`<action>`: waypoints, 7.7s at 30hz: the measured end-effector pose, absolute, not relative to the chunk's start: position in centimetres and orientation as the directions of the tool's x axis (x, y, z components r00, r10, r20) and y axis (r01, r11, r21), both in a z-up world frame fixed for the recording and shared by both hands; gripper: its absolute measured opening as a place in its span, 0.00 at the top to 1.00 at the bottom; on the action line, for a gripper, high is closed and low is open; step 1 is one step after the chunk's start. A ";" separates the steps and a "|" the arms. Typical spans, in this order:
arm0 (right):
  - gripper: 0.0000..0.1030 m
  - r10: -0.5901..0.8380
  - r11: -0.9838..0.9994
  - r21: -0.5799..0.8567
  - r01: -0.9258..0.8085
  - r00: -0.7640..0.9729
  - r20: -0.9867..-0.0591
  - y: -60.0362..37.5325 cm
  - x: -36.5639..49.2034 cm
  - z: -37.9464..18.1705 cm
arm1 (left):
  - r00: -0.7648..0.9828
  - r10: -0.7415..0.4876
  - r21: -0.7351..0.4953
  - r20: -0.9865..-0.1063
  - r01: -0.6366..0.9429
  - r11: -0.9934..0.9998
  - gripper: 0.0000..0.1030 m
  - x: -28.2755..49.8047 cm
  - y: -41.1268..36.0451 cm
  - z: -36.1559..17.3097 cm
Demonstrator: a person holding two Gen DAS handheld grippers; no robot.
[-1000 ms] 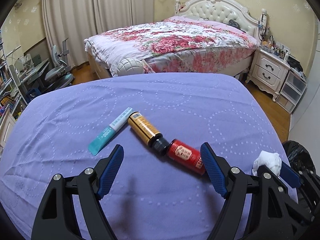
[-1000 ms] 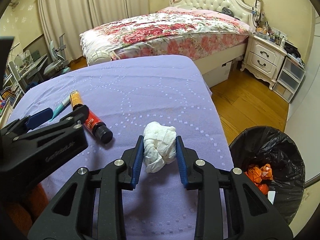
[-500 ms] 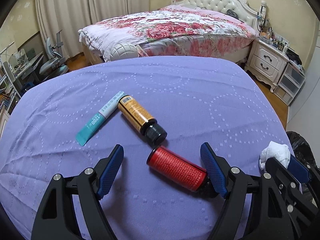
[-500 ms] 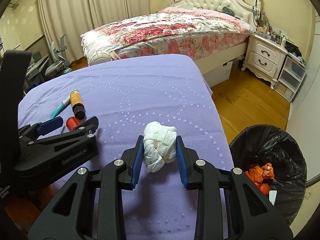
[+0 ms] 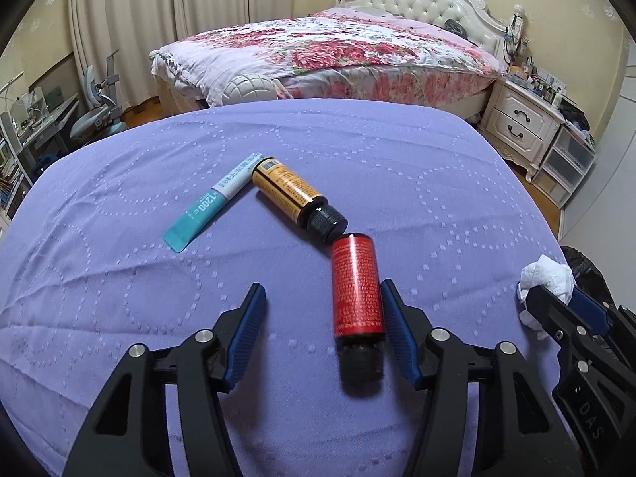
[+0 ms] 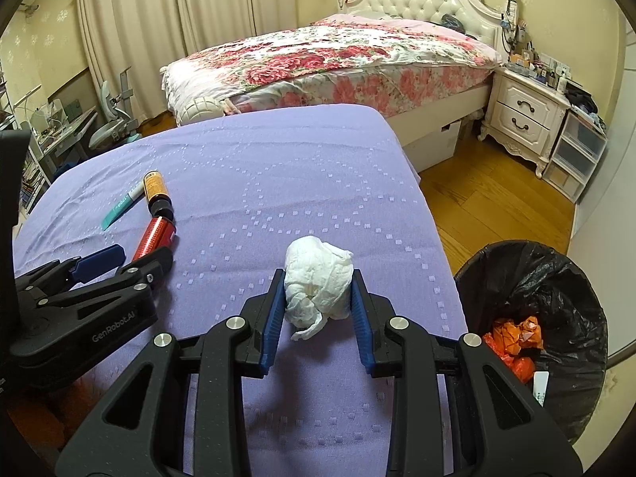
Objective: Collect trash
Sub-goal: 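Grasp the red bottle with the left gripper while the right holds the tissue, then carry the red bottle and white tissue over the black bin, then open both grippers to drop the bottle and tissue into the bin, then withdraw both grippers from the bin back over the table, then close the left gripper on the teal-and-white tube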
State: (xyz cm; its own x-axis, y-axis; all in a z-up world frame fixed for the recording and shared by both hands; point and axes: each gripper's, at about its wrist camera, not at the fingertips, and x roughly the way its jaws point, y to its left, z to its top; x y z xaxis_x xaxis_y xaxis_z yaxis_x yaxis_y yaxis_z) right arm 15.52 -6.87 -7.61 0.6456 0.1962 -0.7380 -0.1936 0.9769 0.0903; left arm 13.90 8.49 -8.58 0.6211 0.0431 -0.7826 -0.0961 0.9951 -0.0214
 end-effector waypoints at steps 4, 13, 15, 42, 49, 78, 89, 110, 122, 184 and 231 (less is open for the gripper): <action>0.70 0.195 0.977 0.090 -0.193 0.647 -0.737 -6.8 15.4 -7.6 | 0.619 0.035 -0.024 -0.784 -0.086 0.996 0.48 13.9 8.5 -8.5; 0.70 0.195 0.977 0.088 -0.194 0.647 -0.737 -6.9 15.3 -7.7 | 0.633 0.034 -0.001 -0.773 -0.055 0.998 0.73 13.7 8.1 -8.5; 0.71 0.193 0.977 0.085 -0.194 0.649 -0.735 -6.9 15.1 -7.7 | 0.636 0.029 -0.004 -0.771 -0.051 0.999 0.76 13.6 8.2 -8.5; 0.72 0.187 0.977 0.067 -0.202 0.663 -0.725 -7.5 8.9 -7.4 | 0.674 -0.010 -0.028 -0.739 -0.016 0.999 0.76 7.1 7.1 -8.1; 0.72 0.179 0.980 0.069 -0.186 0.674 -0.717 -8.6 7.6 -7.1 | 0.689 -0.025 -0.019 -0.725 0.017 1.000 0.76 5.9 6.0 -7.5; 0.72 -0.011 0.998 0.042 0.052 0.754 -0.657 -20.5 5.0 -4.8 | 0.730 -0.158 0.010 -0.665 0.220 0.975 0.76 5.5 -4.1 -5.3; 0.71 -0.098 0.988 0.026 0.150 0.759 -0.644 -24.4 5.2 -5.0 | 0.731 -0.202 0.033 -0.652 0.293 0.955 0.76 6.9 -9.3 -5.2; 0.71 -0.146 0.974 0.035 0.223 0.741 -0.655 -26.9 6.7 -6.6 | 0.714 -0.188 0.062 -0.674 0.308 0.949 0.76 9.6 -13.0 -6.5; 0.56 -0.180 0.963 0.037 0.268 0.737 -0.652 -27.9 7.1 -6.9 | 0.735 -0.159 0.088 -0.659 0.286 0.954 0.35 10.2 -13.5 -6.8; 0.35 0.243 0.941 0.035 -0.337 0.597 -0.765 1.6 14.8 -8.4 | 0.640 0.170 0.077 -0.749 -0.172 0.982 0.23 13.8 16.3 -8.2; 0.33 0.217 0.933 -0.008 -0.359 0.582 -0.784 5.3 19.2 -8.6 | 0.639 0.045 -0.040 -0.768 -0.117 0.992 0.80 13.8 20.7 -8.3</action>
State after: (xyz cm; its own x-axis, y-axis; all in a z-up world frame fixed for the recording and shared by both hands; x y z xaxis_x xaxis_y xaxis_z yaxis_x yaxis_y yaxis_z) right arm 19.24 5.32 -8.61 0.5819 0.2166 -0.7839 -0.3585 0.9335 -0.0082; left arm 13.78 20.71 -8.31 0.6389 0.0445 -0.7680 -0.1168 0.9924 -0.0396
